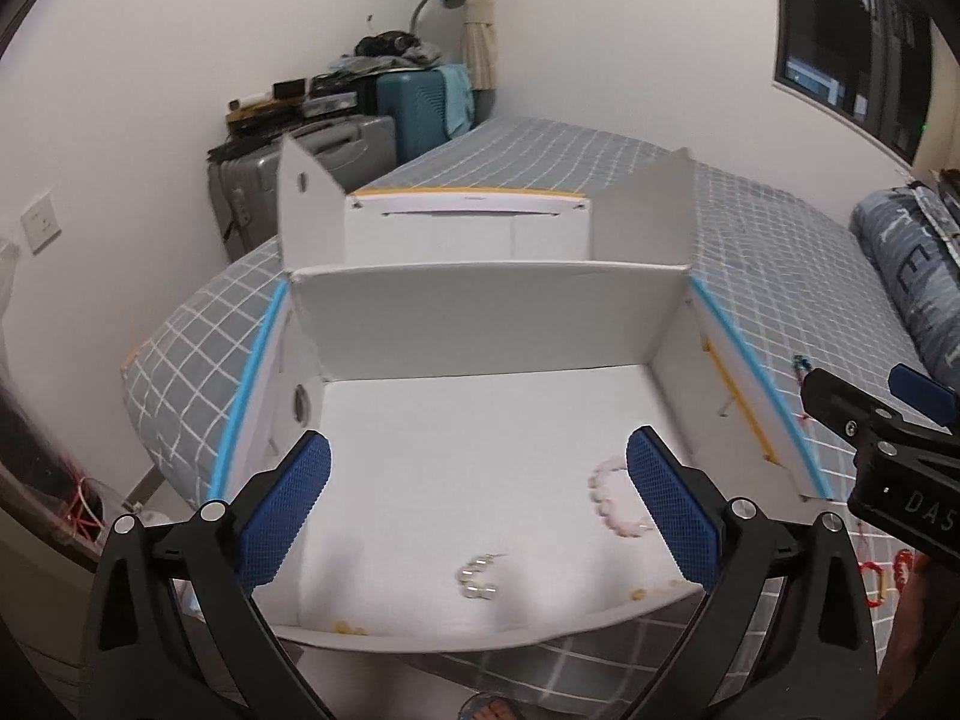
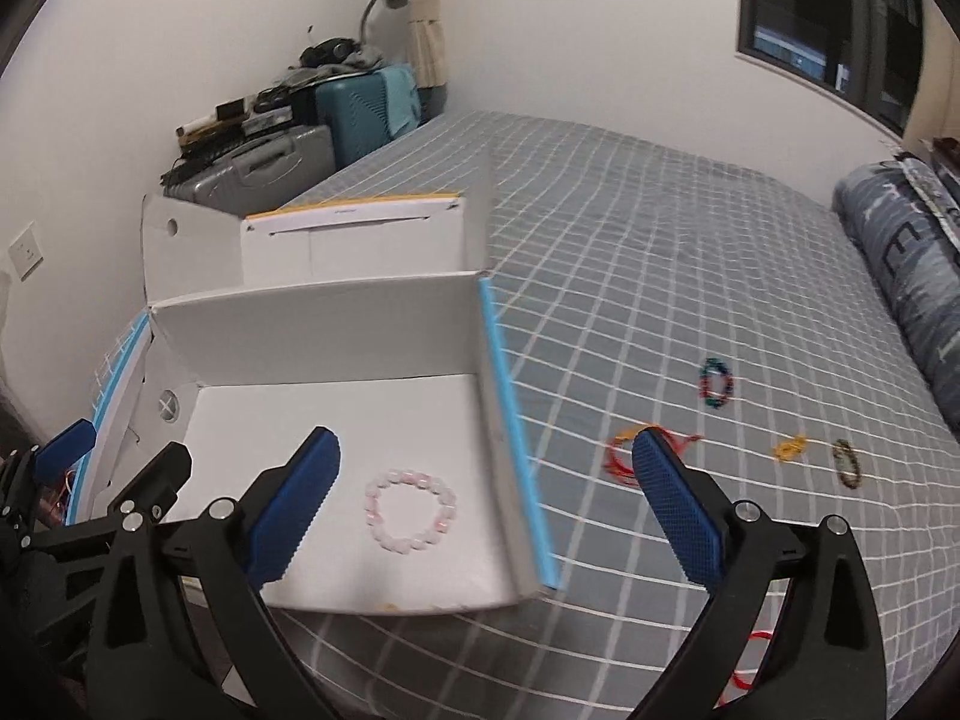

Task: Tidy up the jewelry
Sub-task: 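Move both tools back over the remaining bracelets on the bed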

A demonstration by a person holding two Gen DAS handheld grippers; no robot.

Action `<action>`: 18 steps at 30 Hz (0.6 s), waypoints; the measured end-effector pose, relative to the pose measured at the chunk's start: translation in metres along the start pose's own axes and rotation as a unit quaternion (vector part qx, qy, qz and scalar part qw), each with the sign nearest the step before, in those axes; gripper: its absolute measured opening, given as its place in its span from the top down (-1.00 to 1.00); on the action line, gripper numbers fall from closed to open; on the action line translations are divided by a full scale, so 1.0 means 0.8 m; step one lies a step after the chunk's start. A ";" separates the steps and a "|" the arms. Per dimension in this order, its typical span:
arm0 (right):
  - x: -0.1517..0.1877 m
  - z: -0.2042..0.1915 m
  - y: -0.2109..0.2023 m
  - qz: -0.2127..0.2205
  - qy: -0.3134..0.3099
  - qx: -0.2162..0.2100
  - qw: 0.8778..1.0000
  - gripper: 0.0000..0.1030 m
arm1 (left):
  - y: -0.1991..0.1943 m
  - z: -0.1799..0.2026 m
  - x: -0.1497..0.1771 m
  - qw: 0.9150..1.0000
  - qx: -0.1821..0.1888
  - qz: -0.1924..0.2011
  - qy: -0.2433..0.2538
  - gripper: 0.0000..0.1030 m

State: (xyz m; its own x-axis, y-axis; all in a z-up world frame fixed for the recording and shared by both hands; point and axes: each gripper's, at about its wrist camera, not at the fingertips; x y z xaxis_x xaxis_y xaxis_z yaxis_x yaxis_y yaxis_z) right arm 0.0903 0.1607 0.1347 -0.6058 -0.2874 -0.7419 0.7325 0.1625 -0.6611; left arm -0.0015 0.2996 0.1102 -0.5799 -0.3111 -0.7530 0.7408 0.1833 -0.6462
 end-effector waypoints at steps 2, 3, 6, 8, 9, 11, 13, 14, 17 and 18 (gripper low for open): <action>0.003 0.016 -0.006 0.001 0.005 0.007 1.000 -0.83 | -0.005 0.017 0.000 1.000 0.011 0.003 0.008 -0.89; 0.006 0.029 -0.010 0.002 0.010 0.014 1.000 -0.83 | -0.007 0.026 0.001 1.000 0.016 0.004 0.012 -0.89; 0.015 0.064 -0.019 0.001 0.022 0.029 0.999 -0.83 | -0.010 0.054 0.002 0.999 0.032 0.003 0.028 -0.89; 0.021 0.084 -0.024 0.001 0.030 0.039 0.999 -0.83 | -0.011 0.069 0.005 0.998 0.043 0.002 0.036 -0.89; 0.026 0.100 -0.026 0.000 0.035 0.046 0.998 -0.83 | -0.011 0.081 0.006 0.998 0.049 0.000 0.042 -0.89; 0.034 0.124 -0.028 -0.003 0.044 0.058 0.997 -0.83 | -0.012 0.100 0.008 0.997 0.059 -0.001 0.052 -0.89; 0.044 0.150 -0.029 -0.009 0.054 0.068 0.996 -0.83 | -0.012 0.122 0.012 0.995 0.072 -0.003 0.064 -0.89; 0.048 0.162 -0.030 -0.012 0.059 0.073 0.995 -0.83 | -0.011 0.129 0.014 0.995 0.078 -0.004 0.068 -0.89; 0.062 0.197 -0.031 -0.019 0.074 0.089 0.993 -0.83 | -0.009 0.160 0.022 0.992 0.099 -0.014 0.080 -0.89; 0.068 0.209 -0.031 -0.023 0.079 0.094 0.992 -0.83 | -0.008 0.174 0.026 0.990 0.106 -0.017 0.088 -0.89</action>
Point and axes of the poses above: each gripper's, at about its wrist camera, not at the fingertips, and y roughly the way its jaws point, z to its right, x to its underside, and after that the axes turned 10 degrees about x, right-handed
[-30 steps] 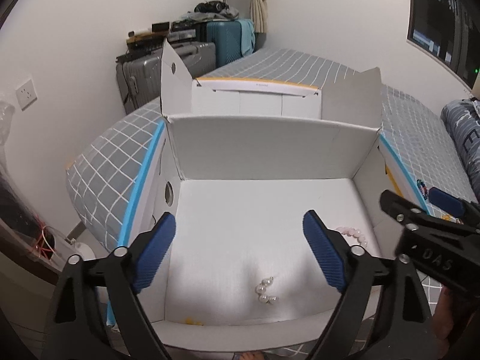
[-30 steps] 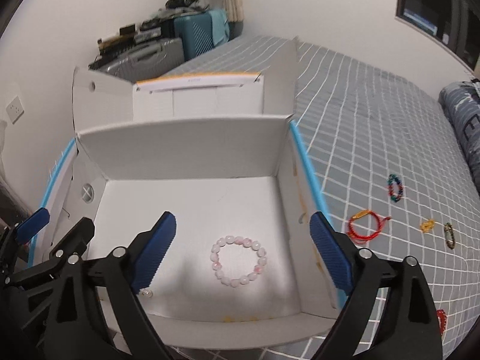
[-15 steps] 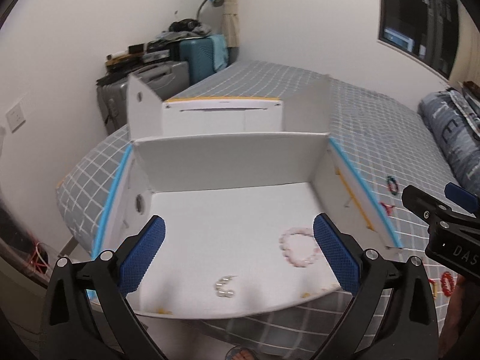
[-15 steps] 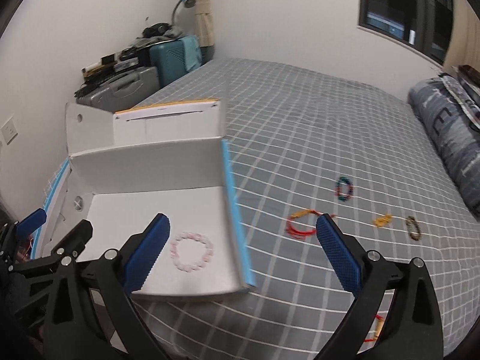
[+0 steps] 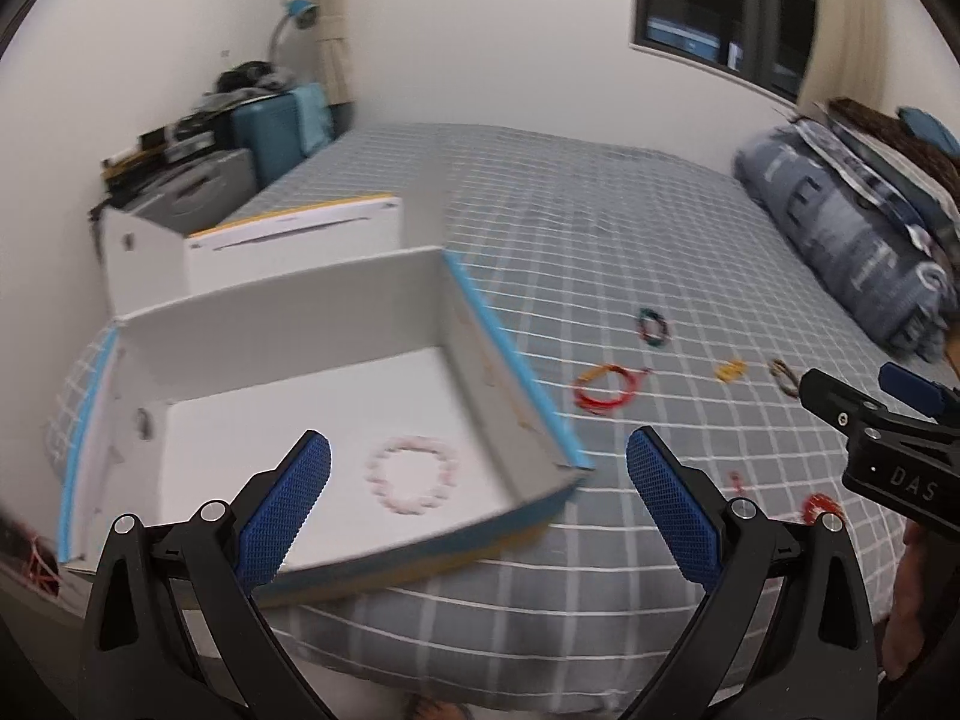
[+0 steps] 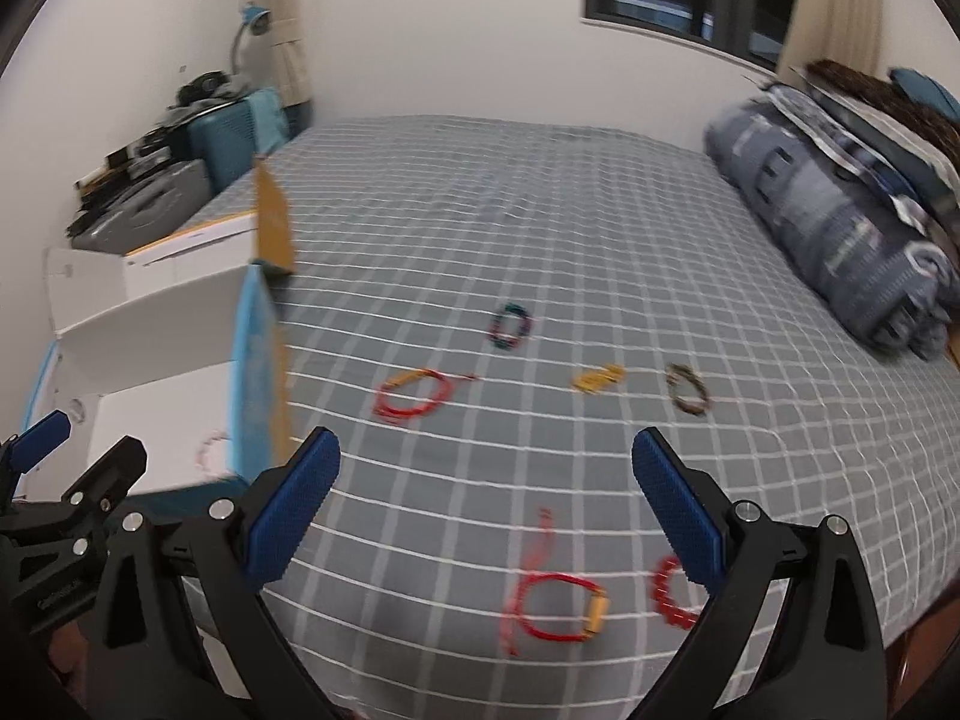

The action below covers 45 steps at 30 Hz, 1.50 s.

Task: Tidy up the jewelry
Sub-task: 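Move both tools back over the remaining bracelets on the bed, then grasp the red cord bracelet with the left tool while the right tool grasps the red bead bracelet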

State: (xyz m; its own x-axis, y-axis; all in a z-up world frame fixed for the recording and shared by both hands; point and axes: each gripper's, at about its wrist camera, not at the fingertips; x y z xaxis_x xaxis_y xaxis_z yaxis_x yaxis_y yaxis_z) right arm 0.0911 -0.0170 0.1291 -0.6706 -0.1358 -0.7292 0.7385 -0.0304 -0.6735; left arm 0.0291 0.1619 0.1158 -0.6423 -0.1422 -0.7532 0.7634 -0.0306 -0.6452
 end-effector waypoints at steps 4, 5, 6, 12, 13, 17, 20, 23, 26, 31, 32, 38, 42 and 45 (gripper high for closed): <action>0.018 0.045 0.014 -0.018 0.015 0.016 1.000 -0.83 | 0.018 0.043 0.010 0.999 0.022 -0.015 0.020 -0.89; 0.022 0.056 0.018 -0.022 0.019 0.020 0.999 -0.83 | 0.023 0.052 0.014 0.999 0.027 -0.021 0.024 -0.89; 0.028 0.068 0.023 -0.028 0.024 0.024 0.999 -0.83 | 0.030 0.063 0.019 0.999 0.033 -0.029 0.031 -0.89; 0.060 0.130 0.057 -0.063 0.050 0.039 0.996 -0.82 | 0.072 0.119 0.045 0.995 0.054 -0.064 0.059 -0.89; 0.064 0.137 0.061 -0.067 0.053 0.039 0.996 -0.83 | 0.078 0.126 0.049 0.994 0.058 -0.069 0.062 -0.89; 0.087 0.170 0.081 -0.090 0.068 0.042 0.993 -0.83 | 0.105 0.152 0.063 0.991 0.082 -0.088 0.066 -0.89; 0.099 0.186 0.092 -0.103 0.075 0.042 0.991 -0.82 | 0.122 0.167 0.072 0.988 0.094 -0.104 0.067 -0.89; 0.114 0.203 0.107 -0.119 0.084 0.043 0.988 -0.83 | 0.140 0.185 0.084 0.984 0.110 -0.120 0.069 -0.89; 0.125 0.213 0.116 -0.131 0.086 0.043 0.987 -0.82 | 0.154 0.200 0.093 0.982 0.115 -0.133 0.073 -0.89; 0.141 0.229 0.135 -0.157 0.096 0.034 0.982 -0.73 | 0.169 0.222 0.106 0.979 0.118 -0.144 0.087 -0.89; 0.145 0.233 0.140 -0.162 0.099 0.029 0.981 -0.72 | 0.173 0.226 0.109 0.978 0.119 -0.145 0.088 -0.89; 0.159 0.236 0.160 -0.189 0.100 0.024 0.976 -0.44 | 0.196 0.240 0.122 0.975 0.115 -0.163 0.093 -0.89; 0.165 0.235 0.170 -0.201 0.092 0.030 0.975 -0.25 | 0.208 0.241 0.127 0.975 0.106 -0.171 0.093 -0.88; 0.167 0.237 0.173 -0.204 0.093 0.036 0.974 -0.10 | 0.212 0.240 0.128 0.975 0.103 -0.175 0.092 -0.79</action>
Point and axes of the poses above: each gripper's, at about its wrist camera, not at the fingertips, and y roughly the way its jaws point, z to its right, x to its underside, and after that the axes turned 10 degrees about x, right-handed
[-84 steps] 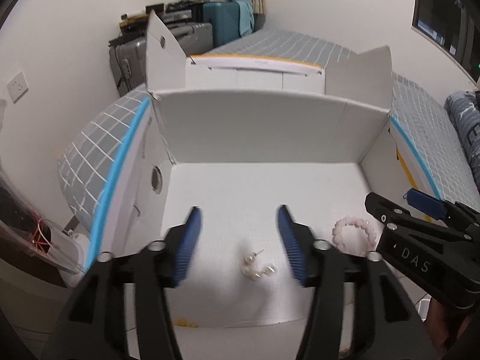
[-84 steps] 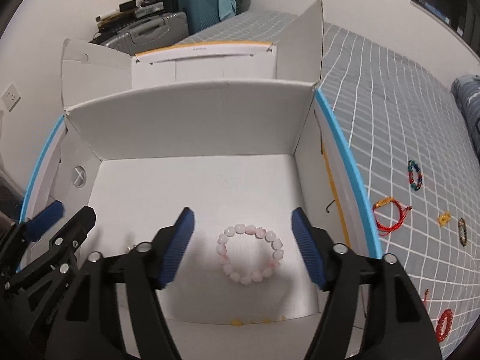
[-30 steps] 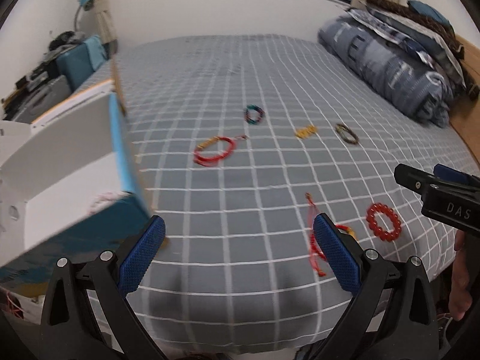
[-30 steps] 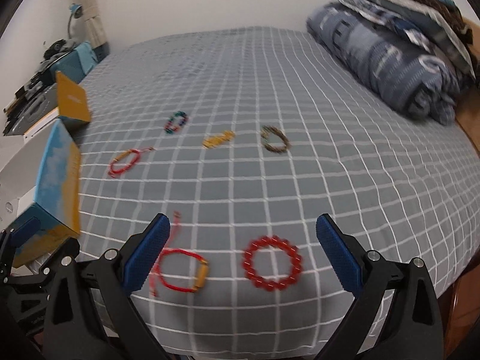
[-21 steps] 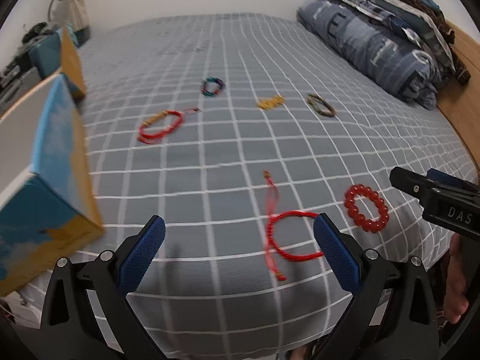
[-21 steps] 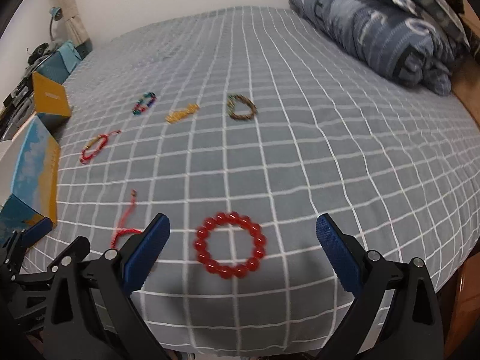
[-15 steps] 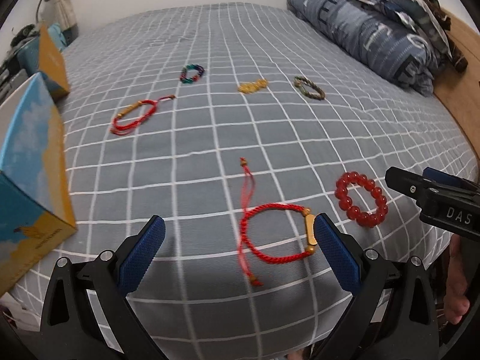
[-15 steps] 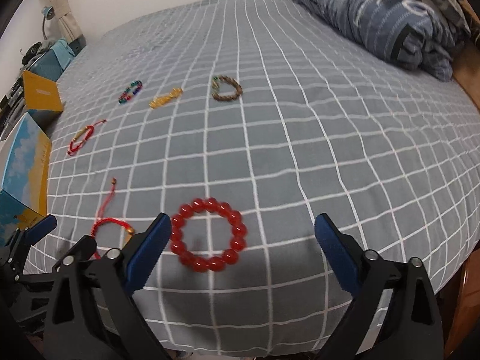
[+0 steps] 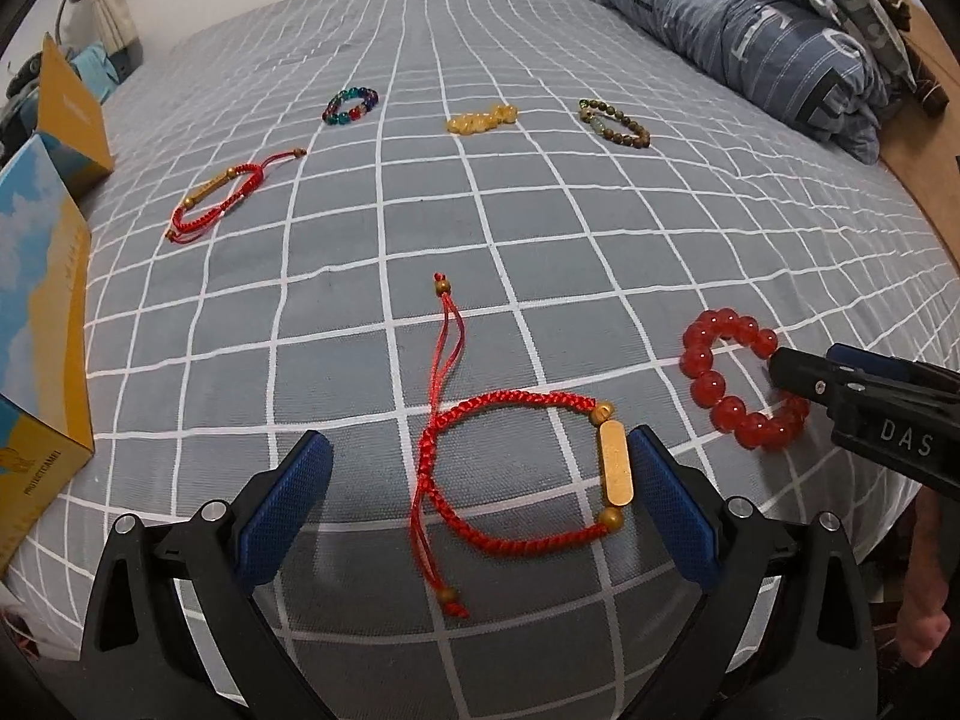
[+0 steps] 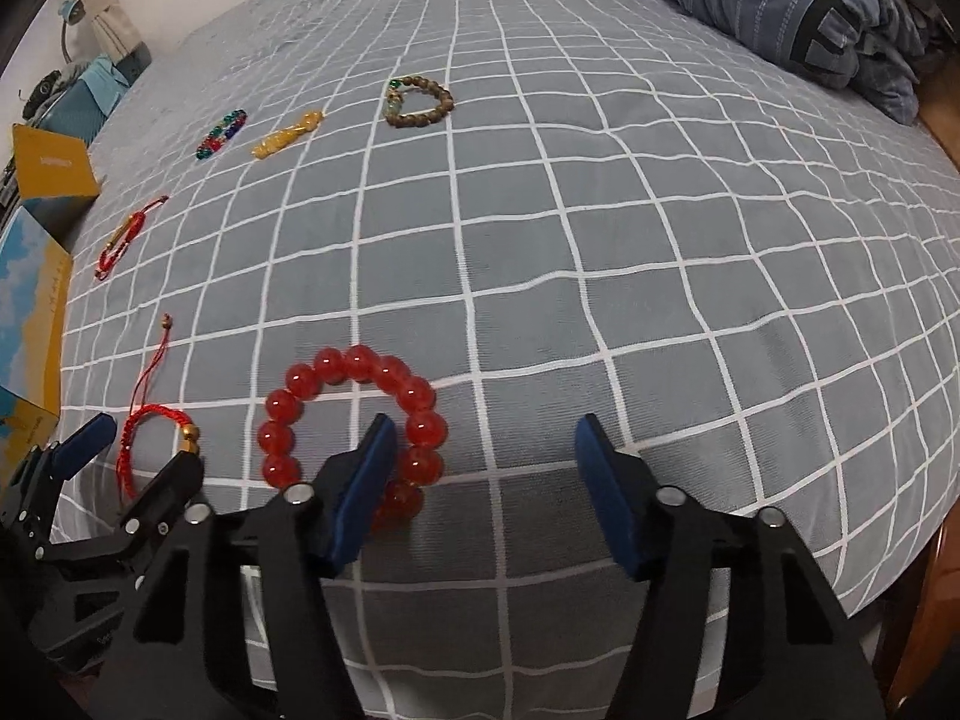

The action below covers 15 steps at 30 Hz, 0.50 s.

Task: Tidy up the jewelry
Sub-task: 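Grasp the red cord bracelet with the left tool while the right tool grasps the red bead bracelet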

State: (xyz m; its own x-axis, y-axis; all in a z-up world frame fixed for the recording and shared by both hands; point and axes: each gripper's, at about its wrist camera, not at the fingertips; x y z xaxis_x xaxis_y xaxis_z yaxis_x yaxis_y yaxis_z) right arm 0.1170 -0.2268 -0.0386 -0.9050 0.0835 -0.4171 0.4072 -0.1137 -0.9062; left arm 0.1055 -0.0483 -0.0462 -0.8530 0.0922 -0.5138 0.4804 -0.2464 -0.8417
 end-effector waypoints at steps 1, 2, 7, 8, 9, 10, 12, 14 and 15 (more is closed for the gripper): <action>0.000 0.000 0.000 0.000 0.000 -0.001 1.000 -0.05 | 0.001 0.000 0.000 1.000 -0.004 -0.005 0.001 -0.73; 0.000 0.000 0.000 0.001 -0.001 -0.002 1.000 0.02 | 0.002 -0.001 0.000 1.000 -0.006 -0.007 0.001 -0.61; 0.001 -0.007 -0.001 -0.001 -0.011 -0.004 1.000 0.32 | -0.002 -0.006 0.000 1.000 -0.005 -0.010 -0.006 -0.13; 0.001 -0.008 -0.001 -0.002 -0.013 -0.004 1.000 0.40 | -0.003 -0.007 0.000 1.000 -0.005 -0.011 -0.008 -0.04; 0.001 -0.010 -0.001 -0.003 -0.014 -0.005 1.000 0.44 | -0.003 -0.009 0.000 1.000 -0.007 -0.011 -0.011 0.05; 0.001 -0.011 -0.001 -0.003 -0.016 -0.005 1.000 0.49 | -0.003 -0.011 -0.001 1.000 -0.006 -0.011 -0.013 0.09; 0.002 -0.013 -0.001 -0.004 -0.018 -0.004 1.000 0.56 | -0.005 -0.012 0.000 1.000 -0.005 -0.012 -0.016 0.25; 0.002 -0.014 -0.001 -0.006 -0.017 -0.002 1.000 0.69 | -0.006 -0.014 -0.001 1.000 -0.004 -0.012 -0.018 0.42; 0.002 -0.015 -0.001 -0.008 -0.016 -0.004 1.000 0.73 | -0.008 -0.015 -0.001 1.000 -0.004 -0.013 -0.017 0.51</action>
Point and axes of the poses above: each gripper's, at about its wrist camera, not at the fingertips, and y roughly the way its jaws point, z to its right, x to its underside, and after that the axes turned 10 degrees about x, right-handed
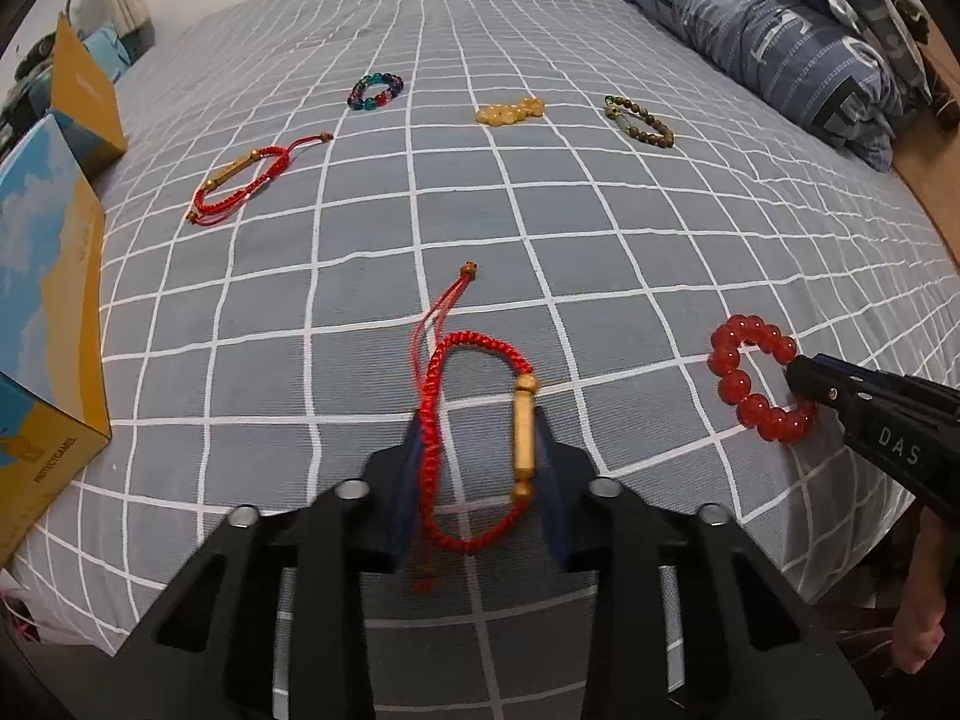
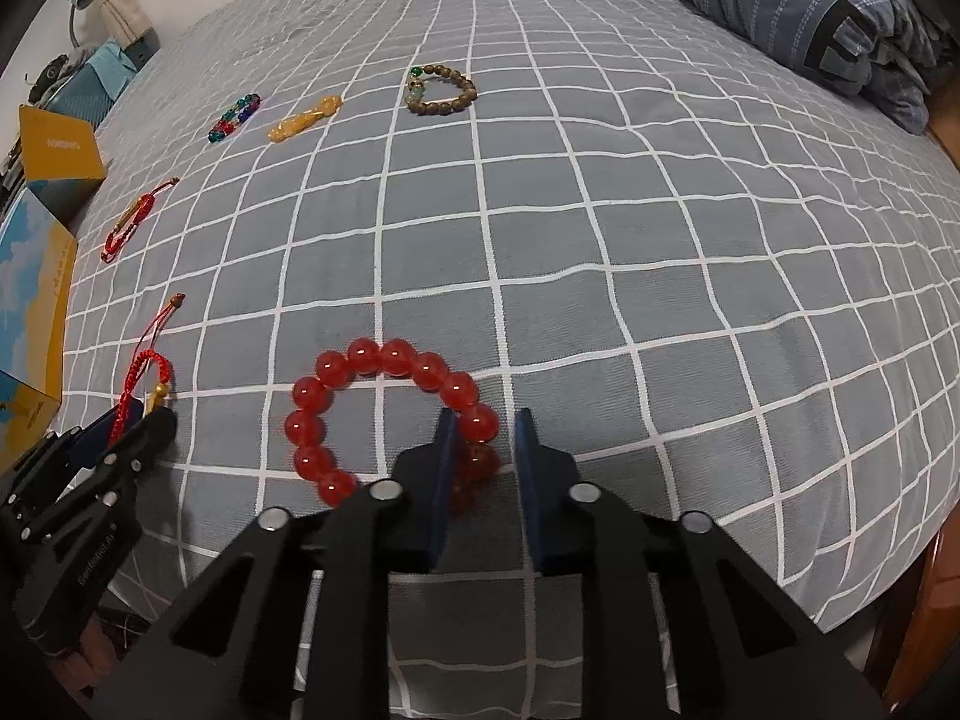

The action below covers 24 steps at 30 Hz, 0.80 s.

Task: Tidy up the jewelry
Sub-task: 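Grasp the red cord bracelet with the left tool while the right tool grasps the red bead bracelet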

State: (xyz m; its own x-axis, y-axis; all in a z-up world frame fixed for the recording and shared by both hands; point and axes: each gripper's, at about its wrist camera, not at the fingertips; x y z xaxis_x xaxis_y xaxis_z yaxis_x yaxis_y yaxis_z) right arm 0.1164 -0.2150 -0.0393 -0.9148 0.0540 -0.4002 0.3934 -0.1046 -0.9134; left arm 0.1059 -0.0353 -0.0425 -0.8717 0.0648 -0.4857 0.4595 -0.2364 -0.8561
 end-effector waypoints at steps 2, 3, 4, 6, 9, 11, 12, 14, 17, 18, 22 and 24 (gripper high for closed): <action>0.000 -0.001 -0.002 -0.001 0.002 0.001 1.000 0.75 | -0.003 -0.001 -0.001 1.000 -0.003 0.000 0.001 0.65; 0.000 0.000 -0.002 -0.001 0.003 0.001 1.000 0.75 | -0.004 -0.001 -0.002 1.000 -0.004 0.001 0.001 0.72; 0.000 0.000 -0.003 -0.001 0.004 0.001 1.000 0.75 | -0.006 -0.001 -0.002 1.000 -0.003 0.001 0.002 0.74; 0.000 0.000 -0.006 0.001 0.005 0.003 1.000 0.75 | -0.010 -0.002 -0.003 1.000 0.001 0.002 0.004 0.81; 0.000 0.002 -0.010 0.004 0.007 0.002 1.000 0.75 | -0.016 -0.001 -0.003 1.000 0.001 0.008 0.008 0.84; 0.000 0.003 -0.012 0.006 0.008 0.003 1.000 0.75 | -0.020 0.001 -0.003 1.000 -0.001 0.012 0.012 0.85; 0.000 0.004 -0.014 0.008 0.009 0.003 1.000 0.75 | -0.021 0.002 -0.003 1.000 -0.001 0.014 0.013 0.85; -0.001 0.004 -0.016 0.011 0.011 0.002 1.000 0.75 | -0.024 0.003 -0.004 1.000 0.000 0.016 0.014 0.85; -0.003 0.005 -0.020 0.016 0.014 0.000 1.000 0.75 | -0.030 0.002 -0.004 1.000 0.001 0.021 0.014 0.85; -0.003 0.006 -0.022 0.019 0.015 -0.001 1.000 0.75 | -0.032 0.002 -0.004 1.000 0.001 0.023 0.015 0.85; -0.005 0.007 -0.033 0.031 0.020 -0.007 0.999 0.75 | -0.038 0.002 -0.006 0.999 0.001 0.029 0.015 0.85; -0.006 0.006 -0.037 0.036 0.021 -0.008 0.999 0.75 | -0.042 0.002 -0.006 0.999 0.000 0.033 0.016 0.85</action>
State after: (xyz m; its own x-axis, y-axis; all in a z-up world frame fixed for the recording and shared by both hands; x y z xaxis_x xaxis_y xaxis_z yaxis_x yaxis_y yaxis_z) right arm 0.1086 -0.2172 -0.0103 -0.8796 0.0884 -0.4675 0.4599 -0.0938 -0.8830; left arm 0.0946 -0.0294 -0.0113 -0.8335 0.0805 -0.5466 0.5156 -0.2420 -0.8219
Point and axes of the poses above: each gripper's, at about its wrist camera, not at the fingertips, and y roughly the way its jaws point, z to its right, x to its underside, and after that the axes turned 10 degrees about x, right-handed
